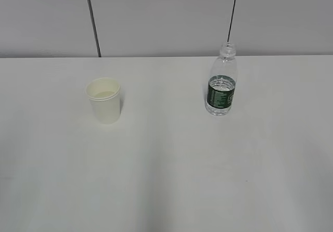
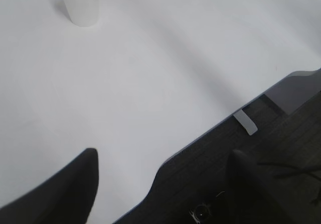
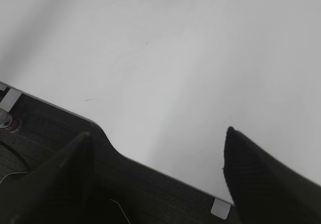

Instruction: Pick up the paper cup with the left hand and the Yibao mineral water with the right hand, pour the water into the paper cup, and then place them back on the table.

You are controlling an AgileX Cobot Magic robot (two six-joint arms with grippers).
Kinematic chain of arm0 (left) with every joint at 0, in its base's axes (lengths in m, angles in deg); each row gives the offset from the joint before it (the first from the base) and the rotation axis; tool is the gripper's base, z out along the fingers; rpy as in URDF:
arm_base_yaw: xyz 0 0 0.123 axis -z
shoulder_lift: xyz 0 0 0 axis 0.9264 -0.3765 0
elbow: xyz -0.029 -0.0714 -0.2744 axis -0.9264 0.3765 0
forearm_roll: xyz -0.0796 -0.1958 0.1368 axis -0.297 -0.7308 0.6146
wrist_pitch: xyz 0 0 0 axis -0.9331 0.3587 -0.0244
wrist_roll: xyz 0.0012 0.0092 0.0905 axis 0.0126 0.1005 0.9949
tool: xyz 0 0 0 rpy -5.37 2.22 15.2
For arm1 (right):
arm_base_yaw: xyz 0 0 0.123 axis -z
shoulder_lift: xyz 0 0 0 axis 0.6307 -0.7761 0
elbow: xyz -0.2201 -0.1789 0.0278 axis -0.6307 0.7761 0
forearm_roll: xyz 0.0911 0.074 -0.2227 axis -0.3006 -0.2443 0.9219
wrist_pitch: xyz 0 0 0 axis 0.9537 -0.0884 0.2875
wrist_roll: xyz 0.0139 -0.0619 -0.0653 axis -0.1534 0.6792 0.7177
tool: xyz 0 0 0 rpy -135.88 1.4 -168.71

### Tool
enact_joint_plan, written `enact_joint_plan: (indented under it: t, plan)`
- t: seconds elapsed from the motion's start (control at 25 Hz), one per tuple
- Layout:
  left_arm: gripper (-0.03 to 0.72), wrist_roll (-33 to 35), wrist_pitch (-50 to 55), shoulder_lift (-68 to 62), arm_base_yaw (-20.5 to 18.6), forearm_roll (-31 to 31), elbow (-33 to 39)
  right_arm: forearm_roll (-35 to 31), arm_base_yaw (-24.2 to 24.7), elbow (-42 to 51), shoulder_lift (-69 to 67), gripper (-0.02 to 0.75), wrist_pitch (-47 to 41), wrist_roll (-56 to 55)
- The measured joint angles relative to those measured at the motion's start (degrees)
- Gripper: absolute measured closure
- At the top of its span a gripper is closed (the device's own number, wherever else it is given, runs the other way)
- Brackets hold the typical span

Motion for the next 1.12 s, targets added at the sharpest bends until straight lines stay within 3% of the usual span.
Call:
enact_joint_plan:
  t: [0.48, 0.6, 0.88, 1.0, 1.12]
  plan:
    - [0.21, 0.0, 0.0, 0.0, -1.23, 0.0, 0.0, 0.12, 0.37, 0.0, 0.14, 0.151, 0.0, 0.0]
    - [0.21, 0.0, 0.0, 0.0, -7.69, 0.0, 0.0, 0.12, 3.35, 0.0, 0.28, 0.151, 0.0, 0.0]
    - [0.21, 0.0, 0.0, 0.06, -25.42, 0.0, 0.0, 0.12, 17.41, 0.0, 0.57, 0.151, 0.0, 0.0]
    - [0.21, 0.0, 0.0, 0.99, -30.92, 0.0, 0.06, 0.12, 21.79, 0.0, 3.13, 0.151, 0.0, 0.0]
    - [0.21, 0.0, 0.05, 3.26, -33.94, 0.0, 0.06, 0.15, 22.87, 0.0, 7.46, 0.151, 0.0, 0.0]
